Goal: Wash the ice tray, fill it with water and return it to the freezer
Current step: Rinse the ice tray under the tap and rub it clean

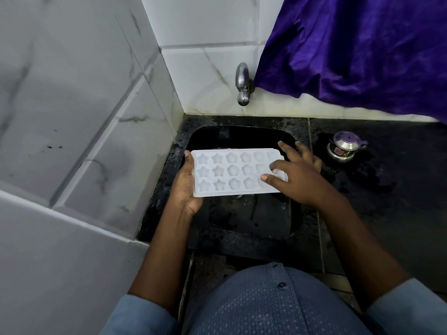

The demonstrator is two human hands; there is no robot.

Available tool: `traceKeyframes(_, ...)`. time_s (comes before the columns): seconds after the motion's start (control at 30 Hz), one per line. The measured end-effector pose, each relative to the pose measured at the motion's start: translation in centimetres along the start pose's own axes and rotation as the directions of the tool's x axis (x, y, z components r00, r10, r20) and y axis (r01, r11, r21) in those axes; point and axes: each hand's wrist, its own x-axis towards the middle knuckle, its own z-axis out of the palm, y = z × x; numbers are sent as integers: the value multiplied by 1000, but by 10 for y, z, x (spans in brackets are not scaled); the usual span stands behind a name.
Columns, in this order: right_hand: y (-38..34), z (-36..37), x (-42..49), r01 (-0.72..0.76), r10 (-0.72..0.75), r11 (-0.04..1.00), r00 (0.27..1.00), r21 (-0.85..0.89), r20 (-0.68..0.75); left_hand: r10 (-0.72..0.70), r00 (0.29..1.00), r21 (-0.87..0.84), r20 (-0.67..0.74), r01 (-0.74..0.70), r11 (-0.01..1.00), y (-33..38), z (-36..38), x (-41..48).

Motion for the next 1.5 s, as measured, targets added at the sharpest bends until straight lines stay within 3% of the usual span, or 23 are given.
traceKeyframes(0.23, 0, -3, -1, -7, 7, 1000, 1000, -28, 6, 8, 1000, -15, -2, -8, 1000, 2, -2, -2)
traceKeyframes(0.5, 7, -6, -7, 52, -54, 994, 998, 92, 15, 31, 999, -23, -23, -31, 999, 6, -9, -5)
traceKeyframes(0.87, 0, -6, -12, 89, -91, 996, 994, 32, 56, 36, 999, -18, -35, -37, 999, 11, -4, -8)
traceKeyframes(1.5, 5, -2, -14, 37, -37, 998, 999, -59, -2, 32, 999, 34, -28, -31, 999, 11, 3, -1)
